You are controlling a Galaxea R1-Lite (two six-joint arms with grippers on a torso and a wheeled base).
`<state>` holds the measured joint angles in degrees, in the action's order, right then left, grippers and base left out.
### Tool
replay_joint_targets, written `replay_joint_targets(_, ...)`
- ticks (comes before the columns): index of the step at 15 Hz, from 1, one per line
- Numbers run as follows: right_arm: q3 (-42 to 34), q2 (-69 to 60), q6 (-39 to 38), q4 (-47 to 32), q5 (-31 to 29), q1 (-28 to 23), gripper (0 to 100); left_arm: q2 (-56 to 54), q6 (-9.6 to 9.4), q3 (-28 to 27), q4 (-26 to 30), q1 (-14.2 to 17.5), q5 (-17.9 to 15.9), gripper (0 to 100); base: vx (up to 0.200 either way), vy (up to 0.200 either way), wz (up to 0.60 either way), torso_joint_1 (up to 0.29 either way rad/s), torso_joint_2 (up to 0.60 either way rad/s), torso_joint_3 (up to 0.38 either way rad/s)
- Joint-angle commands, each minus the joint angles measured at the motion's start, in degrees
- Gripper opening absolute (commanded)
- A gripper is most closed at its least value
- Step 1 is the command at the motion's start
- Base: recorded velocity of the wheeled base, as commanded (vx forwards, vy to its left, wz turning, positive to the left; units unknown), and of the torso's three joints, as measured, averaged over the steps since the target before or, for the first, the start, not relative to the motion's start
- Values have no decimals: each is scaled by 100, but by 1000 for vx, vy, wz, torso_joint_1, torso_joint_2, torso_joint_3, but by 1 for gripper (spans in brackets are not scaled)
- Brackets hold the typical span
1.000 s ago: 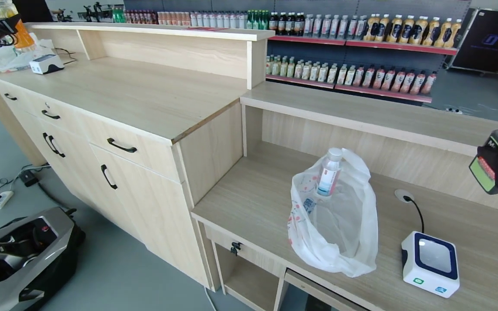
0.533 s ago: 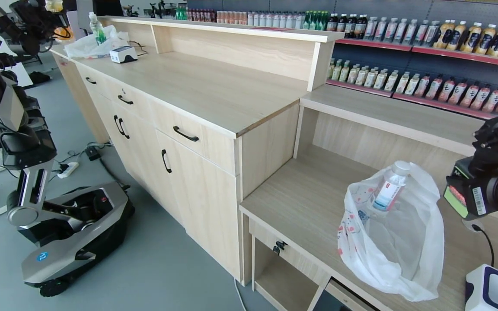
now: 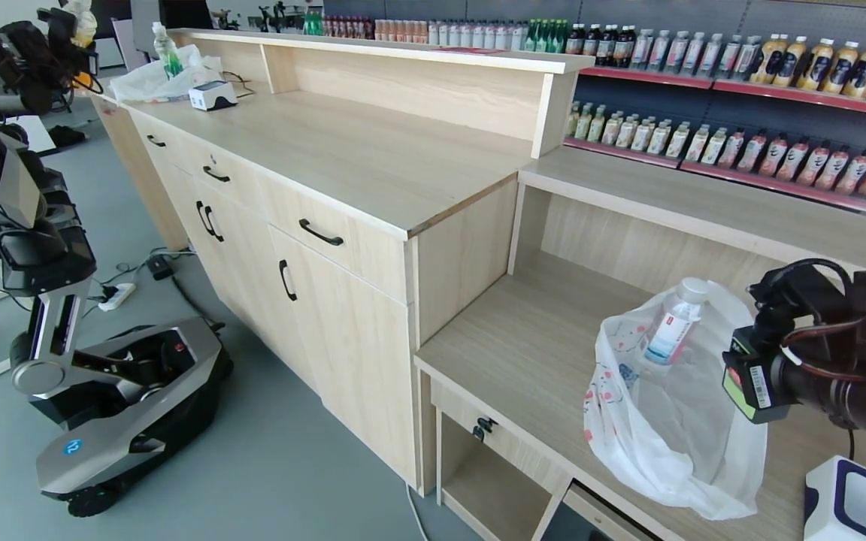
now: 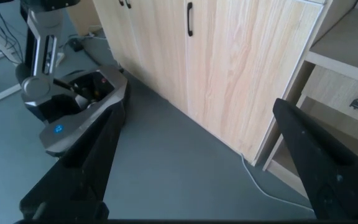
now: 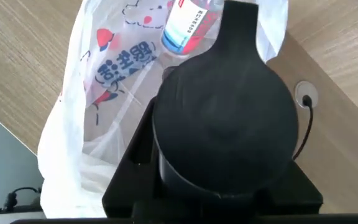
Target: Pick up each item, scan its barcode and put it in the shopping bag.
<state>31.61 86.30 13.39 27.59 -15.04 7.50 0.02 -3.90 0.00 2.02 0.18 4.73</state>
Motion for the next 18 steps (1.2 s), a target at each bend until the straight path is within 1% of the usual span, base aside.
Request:
replay_joint_targets(1, 3, 643, -214, 80, 72, -3, 0, -2, 3, 0, 0, 8, 2, 100, 0, 0, 0, 0, 0, 0)
replay_joint_targets(3, 12, 994, -486, 528, 581, -3, 0, -2, 3, 0, 0, 8, 2, 100, 0, 0, 0, 0, 0, 0)
replay_joint_targets(6, 21, 1486, -530, 1407, 1003, -3, 0, 6, 3, 0, 0, 8, 2, 100, 0, 0, 0, 0, 0, 0)
replay_joint_targets(7, 29, 1592, -530, 1592, 1109, -3, 0, 6, -5, 0, 0, 8, 2, 100, 0, 0, 0, 0, 0, 0)
replay_joint_targets(8, 73, 1891, -530, 1996, 1293, -11, 0, -2, 3, 0, 0, 8, 2, 100, 0, 0, 0, 0, 0, 0)
replay_joint_targets(11, 205, 2444, -530, 2603, 1329, -20, 0, -2, -5, 0, 0, 8, 2, 100, 0, 0, 0, 0, 0, 0)
replay_joint_targets(18, 618, 3288, -521, 3174, 1337, -143, 0, 6, -5, 0, 0, 8, 2, 100, 0, 0, 0, 0, 0, 0)
